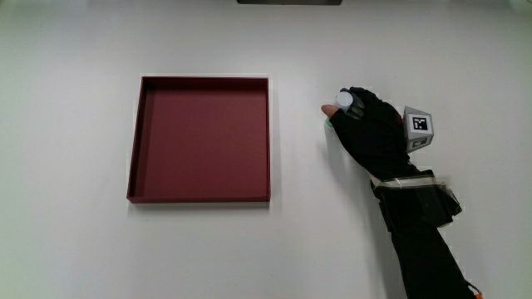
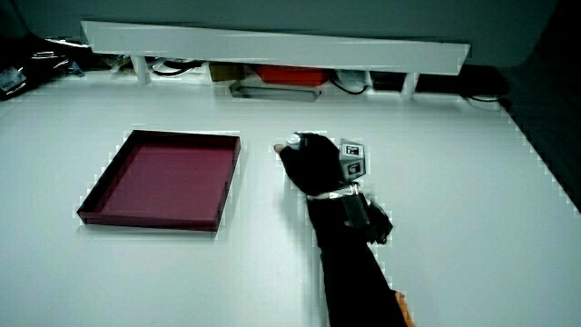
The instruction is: Place glue stick
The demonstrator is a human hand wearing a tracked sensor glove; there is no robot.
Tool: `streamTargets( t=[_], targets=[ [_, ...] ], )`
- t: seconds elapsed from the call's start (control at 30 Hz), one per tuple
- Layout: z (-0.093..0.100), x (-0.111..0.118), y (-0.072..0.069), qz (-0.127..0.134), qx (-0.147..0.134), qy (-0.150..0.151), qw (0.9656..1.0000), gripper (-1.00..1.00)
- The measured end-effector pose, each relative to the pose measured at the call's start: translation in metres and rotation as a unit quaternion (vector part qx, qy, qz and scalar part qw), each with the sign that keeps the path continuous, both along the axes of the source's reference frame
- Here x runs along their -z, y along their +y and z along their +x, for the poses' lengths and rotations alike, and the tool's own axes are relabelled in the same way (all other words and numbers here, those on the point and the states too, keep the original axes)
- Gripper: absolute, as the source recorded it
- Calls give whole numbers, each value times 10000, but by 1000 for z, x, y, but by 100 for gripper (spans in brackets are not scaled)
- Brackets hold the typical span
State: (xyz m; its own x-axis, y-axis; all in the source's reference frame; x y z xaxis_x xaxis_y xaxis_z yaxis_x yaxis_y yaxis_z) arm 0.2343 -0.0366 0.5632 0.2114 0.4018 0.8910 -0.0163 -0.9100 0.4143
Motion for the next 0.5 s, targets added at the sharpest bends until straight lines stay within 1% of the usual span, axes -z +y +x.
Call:
streamTargets(
  t=[0.13, 0.17, 0.2, 0.23, 0.27, 0.3, 0.33, 0.37, 0.4, 0.43, 0.47, 0.5],
  targets=[
    [0, 0, 0, -35, -9, -67, 10000, -24],
    [0, 0, 1, 37, -11, -97, 9999, -26],
    [-3, 9, 2, 209, -264, 151, 9993, -29],
    [1, -1, 1, -10, -15, -73, 10000, -31],
    [1, -1, 1, -34, -48, -83, 9999, -33],
    [1, 2, 2, 173, -253, 131, 9994, -36],
    [2, -1, 2, -41, -50, -84, 9999, -38],
    [1, -1, 1, 0, -45, -117, 9999, -40],
    [1, 0, 2, -25, -34, -82, 10000, -43],
    [-2, 7, 3, 160, -267, 120, 9994, -45],
    [1, 1, 2, -44, -48, -101, 9999, -48],
    [1, 0, 2, -67, -29, -22, 10000, -50]
  ],
)
